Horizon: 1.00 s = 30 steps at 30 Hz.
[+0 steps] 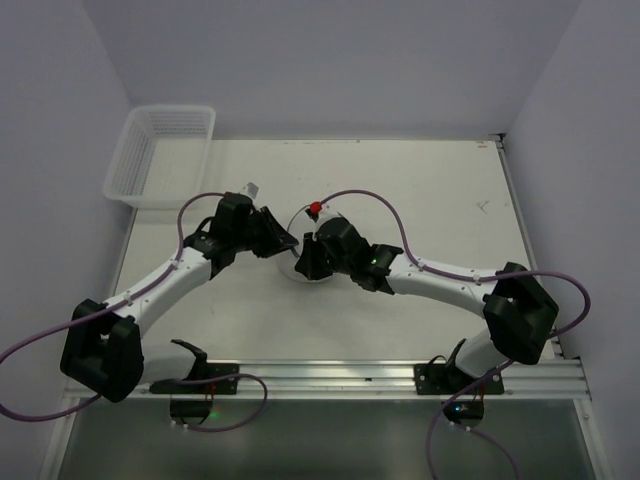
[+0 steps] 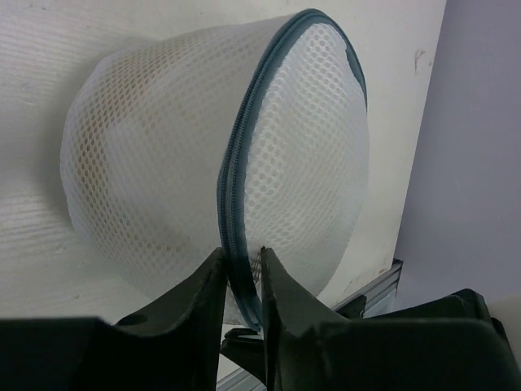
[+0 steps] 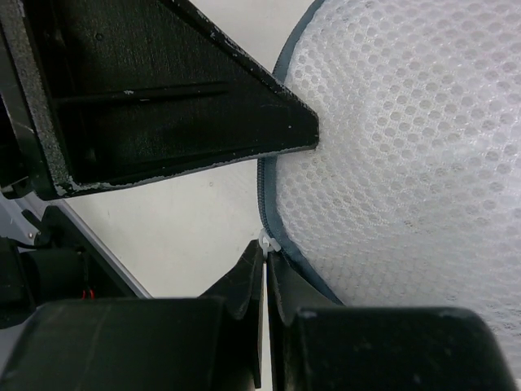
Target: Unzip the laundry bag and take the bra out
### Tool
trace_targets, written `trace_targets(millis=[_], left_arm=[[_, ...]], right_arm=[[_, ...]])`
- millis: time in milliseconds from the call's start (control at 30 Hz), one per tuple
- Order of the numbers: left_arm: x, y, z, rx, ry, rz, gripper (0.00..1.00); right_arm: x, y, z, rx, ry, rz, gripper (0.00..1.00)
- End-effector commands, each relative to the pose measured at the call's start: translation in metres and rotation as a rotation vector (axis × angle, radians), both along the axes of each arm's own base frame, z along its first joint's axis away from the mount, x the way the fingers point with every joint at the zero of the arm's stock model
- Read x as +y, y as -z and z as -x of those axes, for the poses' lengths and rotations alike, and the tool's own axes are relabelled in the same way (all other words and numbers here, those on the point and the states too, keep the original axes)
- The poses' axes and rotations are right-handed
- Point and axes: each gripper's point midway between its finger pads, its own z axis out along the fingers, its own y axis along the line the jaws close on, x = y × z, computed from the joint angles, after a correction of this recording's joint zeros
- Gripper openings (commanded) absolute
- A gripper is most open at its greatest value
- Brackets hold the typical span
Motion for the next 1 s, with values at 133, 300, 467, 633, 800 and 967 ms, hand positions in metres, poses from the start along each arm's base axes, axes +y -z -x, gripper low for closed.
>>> trace_targets(millis=[133,300,467,633,800,967], left_arm=[[-0.007,-0.009,-0.009,-0.065,0.018,0.004,0.00],[0.015,0.005,-0.008,-0.045,-0.002,-0.083,0.00],[0.036,0.009,-0.003,-0.050,-0.033,-0.076,0.00],[0.027,0.008,0.010,-0.046,-0.024,0.019,0.00],[0.019,0.018,0.032,-0.054,-0.059,0.062,0.19],[0.041,0.001,0.039,-0.153,-0.146,0.054,0.71]], right_arm=[[-0.003,-0.019,0.002,-0.039,-0.002,-0.034,0.00],[-0.056,0.014,0.004,-0.029,0.059,0.084,0.00],[-0.122,0.030,-0.008,0.011,0.209,0.112,0.00],[-0.121,0.020,-0.012,-0.002,0.179,0.108,0.00],[-0.105,0.010,-0.031,-0.035,0.152,0.123,0.00],[-0.114,0.008,-0.034,-0.076,0.148,0.174,0.34]])
